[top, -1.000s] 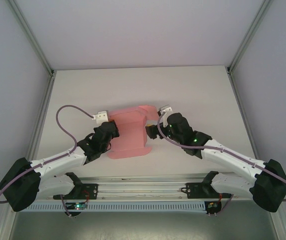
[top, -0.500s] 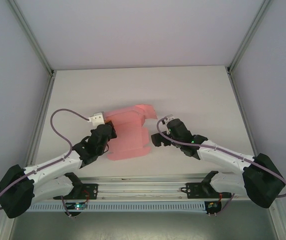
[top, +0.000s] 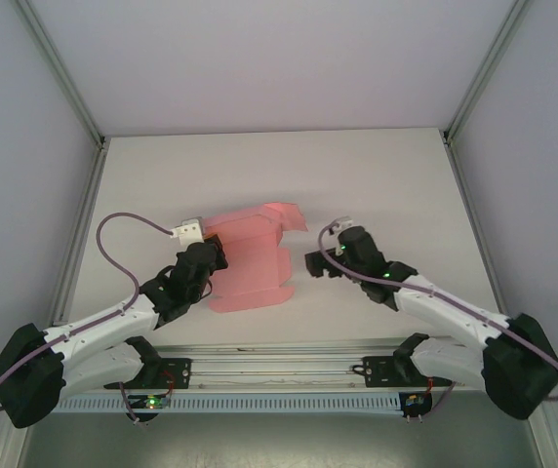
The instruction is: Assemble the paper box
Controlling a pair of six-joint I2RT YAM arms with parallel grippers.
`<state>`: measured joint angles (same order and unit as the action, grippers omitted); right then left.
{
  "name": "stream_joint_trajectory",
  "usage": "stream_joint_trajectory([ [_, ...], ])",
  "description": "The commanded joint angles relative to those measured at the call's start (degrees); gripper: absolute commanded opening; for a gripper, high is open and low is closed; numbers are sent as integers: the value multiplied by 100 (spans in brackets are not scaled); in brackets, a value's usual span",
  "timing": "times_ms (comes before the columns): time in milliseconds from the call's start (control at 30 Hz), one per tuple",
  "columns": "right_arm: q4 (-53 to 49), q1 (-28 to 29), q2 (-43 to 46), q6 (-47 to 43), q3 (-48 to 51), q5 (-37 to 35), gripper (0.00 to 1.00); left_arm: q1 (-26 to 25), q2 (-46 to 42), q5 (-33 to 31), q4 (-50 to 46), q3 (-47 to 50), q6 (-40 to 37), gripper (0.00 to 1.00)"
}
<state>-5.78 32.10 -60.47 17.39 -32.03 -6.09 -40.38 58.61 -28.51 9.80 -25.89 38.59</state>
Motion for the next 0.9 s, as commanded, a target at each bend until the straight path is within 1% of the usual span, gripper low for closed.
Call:
stream_joint_trajectory([
  [0,63,-595,362,-283,-262,395,97,5,-34,-5,75,-49,-145,0],
  [33,137,-746,401,-368,-326,696,95,7,-23,14,75,-60,-179,0],
  [100,252,-909,404,-702,-462,1244,94,5,-3,52,66,-69,-193,0],
  [200,362,-927,272,-1167,-695,1757,93,5,10,164,88,-75,-246,0],
  [367,225,-925,-257,-1322,-1147,2265,89,3,7,236,105,-83,-284,0],
  [467,287,-890,-580,-1337,-1249,2758,89,8,-1,241,92,-83,-286,0],
  [600,469,-709,-811,-1241,-1270,3403,88,7,10,204,84,-94,-263,0],
  [667,605,-583,-852,-1174,-1246,3581,88,3,38,191,85,-108,-247,0],
  [867,980,-240,-923,-911,-1255,3615,88,5,230,206,94,-187,-190,0],
])
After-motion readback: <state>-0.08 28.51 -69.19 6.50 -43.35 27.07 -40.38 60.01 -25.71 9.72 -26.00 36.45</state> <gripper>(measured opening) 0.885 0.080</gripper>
